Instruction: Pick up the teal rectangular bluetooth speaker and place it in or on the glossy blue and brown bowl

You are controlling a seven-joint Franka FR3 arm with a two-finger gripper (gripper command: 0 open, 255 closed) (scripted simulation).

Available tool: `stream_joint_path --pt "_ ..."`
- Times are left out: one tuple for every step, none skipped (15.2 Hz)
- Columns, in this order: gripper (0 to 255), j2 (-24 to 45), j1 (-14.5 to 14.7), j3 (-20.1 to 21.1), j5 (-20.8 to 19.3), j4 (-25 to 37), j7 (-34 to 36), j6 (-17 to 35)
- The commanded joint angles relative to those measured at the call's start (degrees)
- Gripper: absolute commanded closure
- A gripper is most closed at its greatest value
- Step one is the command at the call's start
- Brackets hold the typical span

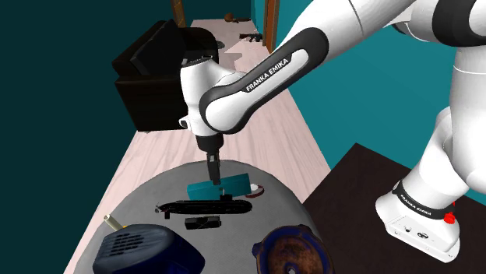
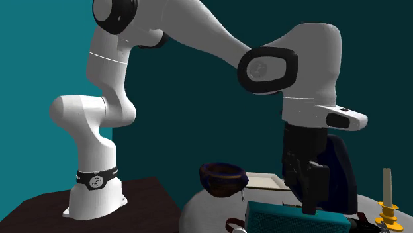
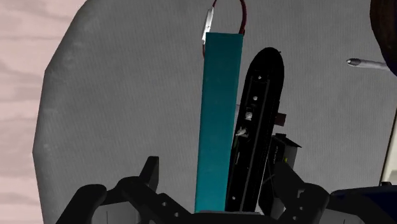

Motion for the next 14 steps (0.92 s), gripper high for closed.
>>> stream_joint_path --pt "0 2.35 0.75 0.24 -0.45 1.43 -0.14 0.76" --pt "0 2.73 0.84 0.21 -0.51 1.17 -0.10 1.40" --pt "0 3.12 0.94 0.19 -0.58 0.92 -0.06 2.04" --pt "0 3.52 1.04 0.15 -0.65 0.69 -0.01 2.67" --pt "0 3.93 1.15 0.12 -0.72 0.47 0.03 3.30" --pt "0 4.34 1.25 0.09 -0.80 0.26 0.08 3.93" --pt "0 4.77 1.36 0.05 -0.87 0.07 0.13 4.55" --pt "0 5.01 1.42 0.03 -0.92 -0.05 0.16 4.91" --pt "0 5.02 1.42 0.03 -0.92 -0.04 0.16 4.91" --pt "0 5.02 1.42 0.03 -0.92 -0.04 0.16 4.90" --pt "0 5.02 1.42 0.03 -0.92 -0.04 0.16 4.90" --pt "0 5.02 1.42 0.03 -0.92 -0.04 0.16 4.90" --pt "0 5.02 1.42 0.03 -0.92 -0.04 0.16 4.90" --pt "0 5.02 1.42 0.03 -0.92 -0.04 0.16 4.90"
